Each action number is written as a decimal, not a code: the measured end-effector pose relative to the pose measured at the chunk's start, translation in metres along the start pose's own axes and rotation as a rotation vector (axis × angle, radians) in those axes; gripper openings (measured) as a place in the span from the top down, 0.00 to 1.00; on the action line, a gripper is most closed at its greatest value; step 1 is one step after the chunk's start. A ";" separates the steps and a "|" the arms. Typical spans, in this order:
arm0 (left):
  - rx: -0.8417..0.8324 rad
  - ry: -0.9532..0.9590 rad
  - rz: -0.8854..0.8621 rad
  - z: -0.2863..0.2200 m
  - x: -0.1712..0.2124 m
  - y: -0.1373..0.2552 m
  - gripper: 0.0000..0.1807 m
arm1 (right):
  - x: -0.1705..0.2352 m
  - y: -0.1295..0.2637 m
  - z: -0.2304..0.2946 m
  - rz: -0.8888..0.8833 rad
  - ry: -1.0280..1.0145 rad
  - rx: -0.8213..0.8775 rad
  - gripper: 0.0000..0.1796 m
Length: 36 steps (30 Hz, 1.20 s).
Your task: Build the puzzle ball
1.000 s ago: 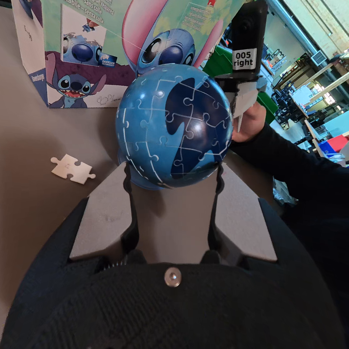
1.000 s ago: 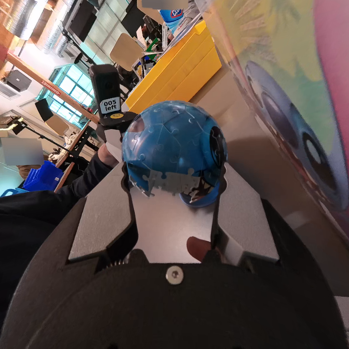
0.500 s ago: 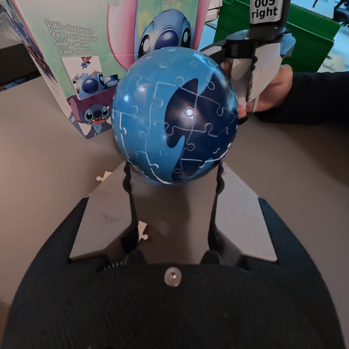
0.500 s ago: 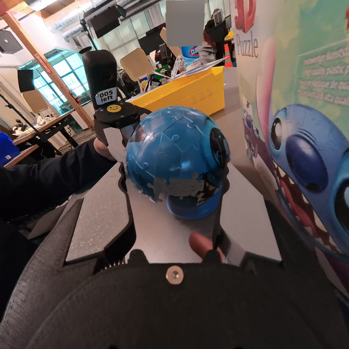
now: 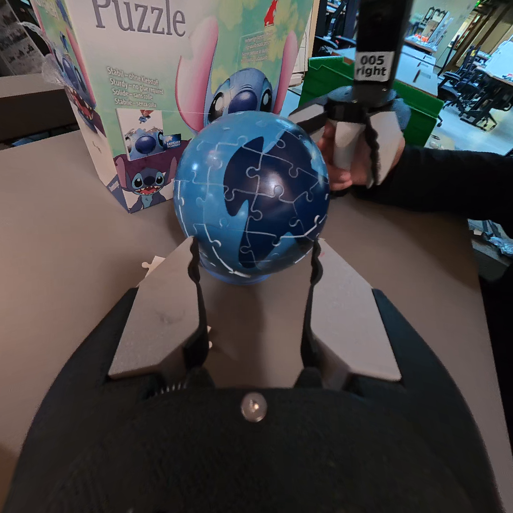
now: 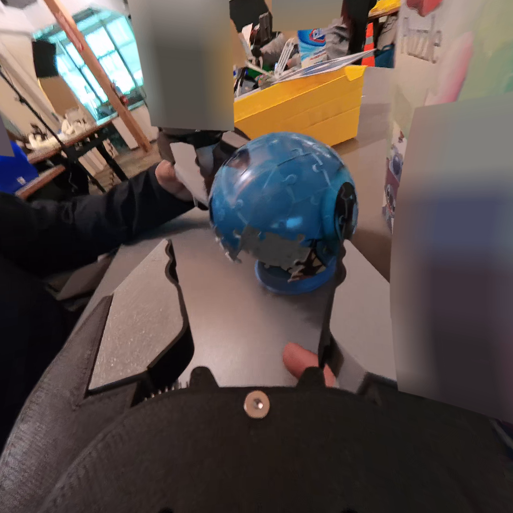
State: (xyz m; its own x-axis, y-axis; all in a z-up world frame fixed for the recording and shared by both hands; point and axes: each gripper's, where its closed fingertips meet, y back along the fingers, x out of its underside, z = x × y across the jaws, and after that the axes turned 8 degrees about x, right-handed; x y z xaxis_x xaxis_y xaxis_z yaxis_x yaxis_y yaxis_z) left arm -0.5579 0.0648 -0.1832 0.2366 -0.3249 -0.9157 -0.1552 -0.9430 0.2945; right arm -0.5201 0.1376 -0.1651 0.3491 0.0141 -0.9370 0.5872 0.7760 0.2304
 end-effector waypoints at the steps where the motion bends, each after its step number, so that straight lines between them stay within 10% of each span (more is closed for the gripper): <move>1: 0.001 -0.002 0.004 0.000 0.001 0.000 0.56 | 0.002 0.005 0.003 0.008 0.040 0.006 0.35; 8: 0.005 -0.004 -0.005 -0.003 0.001 0.002 0.55 | 0.016 0.033 0.041 0.079 0.340 -0.026 0.38; 16: 0.000 0.013 0.012 -0.003 0.005 0.001 0.56 | 0.082 0.017 0.087 0.405 0.602 -0.100 0.17; 36: -0.016 -0.017 -0.016 -0.007 -0.003 0.009 0.59 | 0.095 -0.049 0.049 0.480 0.570 0.044 0.13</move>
State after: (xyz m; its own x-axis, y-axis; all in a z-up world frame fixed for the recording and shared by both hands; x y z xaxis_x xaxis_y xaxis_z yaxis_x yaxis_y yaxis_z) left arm -0.5531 0.0572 -0.1759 0.2227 -0.3091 -0.9246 -0.1367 -0.9489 0.2843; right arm -0.4792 0.0700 -0.2527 0.1484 0.6792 -0.7188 0.4989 0.5762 0.6474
